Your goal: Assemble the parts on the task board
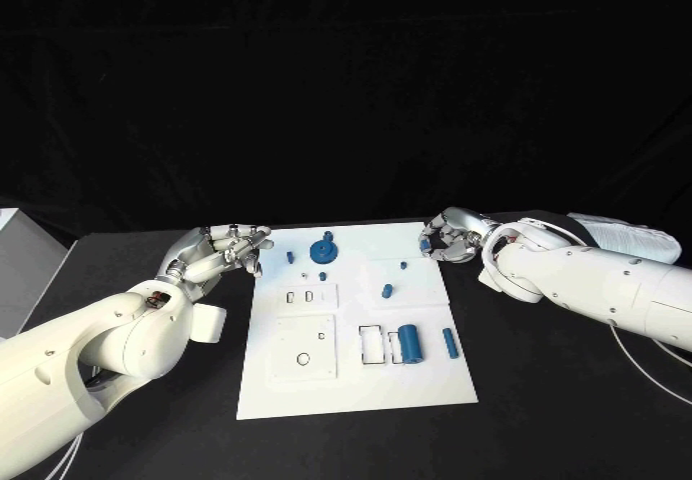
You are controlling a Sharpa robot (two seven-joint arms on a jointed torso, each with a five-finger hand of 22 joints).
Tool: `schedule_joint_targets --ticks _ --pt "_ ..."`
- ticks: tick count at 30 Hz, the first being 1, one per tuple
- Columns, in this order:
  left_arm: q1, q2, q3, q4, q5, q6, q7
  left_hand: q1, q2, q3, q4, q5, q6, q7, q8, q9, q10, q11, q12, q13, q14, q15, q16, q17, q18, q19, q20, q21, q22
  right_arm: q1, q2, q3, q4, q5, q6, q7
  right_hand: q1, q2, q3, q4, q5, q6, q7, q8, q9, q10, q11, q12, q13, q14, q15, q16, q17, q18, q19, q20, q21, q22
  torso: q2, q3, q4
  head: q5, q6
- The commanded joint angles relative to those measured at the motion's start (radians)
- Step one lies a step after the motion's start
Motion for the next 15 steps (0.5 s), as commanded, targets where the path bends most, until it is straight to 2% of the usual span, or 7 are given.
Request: schedule_joint_targets --ticks 1,8,10,12,15 --pt "0.0 0.0 0.001 0.004 -0.002 0.015 0.003 -0.011 0.001 0.002 0.006 -0.003 -0.006 -0.001 -0.003 0.002 -0.004 0.0 0.006 0.001 -0.007 -0.001 0.002 -0.001 0.014 -0.01 0.0 0.004 0.001 -0.002 0.001 -0.001 -0.001 -0.013 0.011 -0.005 -0.008 -0.003 0.012 0.0 -0.004 0.014 0.0 0.009 0.001 0.036 -0.007 0.006 0.189 0.102 -0.008 0.004 0.263 -0.004 0.055 -0.008 0.004 0.177 0.0 0.0004 -0.0003 0.0 -0.001" --pt "0.0 0.0 0.001 0.004 -0.002 0.015 0.002 -0.011 0.001 0.002 0.006 -0.003 -0.006 -0.001 -0.003 0.002 -0.004 0.0 0.006 0.001 -0.007 -0.001 0.002 -0.001 0.014 -0.01 0.0 0.004 0.001 -0.002 0.003 -0.001 -0.001 -0.011 -0.02 0.003 -0.007 0.014 0.05 -0.004 -0.001 0.067 -0.02 0.05 0.015 0.042 -0.024 0.01 0.193 0.102 -0.021 0.004 0.263 -0.005 0.059 -0.017 0.01 0.184 -0.001 0.001 -0.0006 0.0 -0.001" --pt "0.0 0.0 0.001 0.004 -0.002 0.016 0.002 -0.011 0.001 0.002 0.006 -0.003 -0.006 -0.001 -0.003 0.002 -0.004 0.0 0.006 0.001 -0.007 -0.001 0.002 -0.001 0.014 -0.01 0.0 0.004 0.001 -0.002 0.003 -0.001 0.0 -0.006 -0.038 0.01 -0.007 0.019 0.059 -0.008 -0.002 0.078 -0.026 0.064 0.022 0.044 -0.03 0.012 0.195 0.102 -0.026 0.004 0.263 -0.007 0.061 -0.022 0.015 0.189 -0.001 0.0011 -0.0005 0.0 -0.001" --pt "0.0 0.0 0.001 0.004 -0.002 0.016 0.001 -0.012 0.002 0.002 0.007 -0.003 -0.006 -0.001 -0.003 0.002 -0.005 0.0 0.006 0.002 -0.007 -0.001 0.002 -0.002 0.014 -0.011 0.001 0.005 0.001 -0.002 0.003 -0.001 0.002 0.004 -0.07 0.024 -0.012 0.023 0.067 -0.013 -0.022 0.085 -0.034 0.082 0.03 0.048 -0.036 0.015 0.199 0.102 -0.033 0.004 0.263 -0.011 0.07 -0.029 0.031 0.203 0.0 0.0012 -0.0005 0.0 -0.001" --pt "0.0 0.001 0.001 0.003 -0.003 0.016 0.001 -0.012 0.002 0.002 0.007 -0.003 -0.006 -0.001 -0.003 0.002 -0.005 0.0 0.006 0.002 -0.007 -0.001 0.002 -0.002 0.014 -0.011 0.001 0.005 0.001 -0.002 0.003 -0.001 0.006 0.011 -0.105 0.035 -0.014 0.025 0.07 -0.015 -0.03 0.088 -0.037 0.09 0.034 0.05 -0.039 0.016 0.201 0.102 -0.035 0.004 0.263 -0.012 0.072 -0.032 0.035 0.207 0.0 0.0012 -0.0007 0.001 0.0"
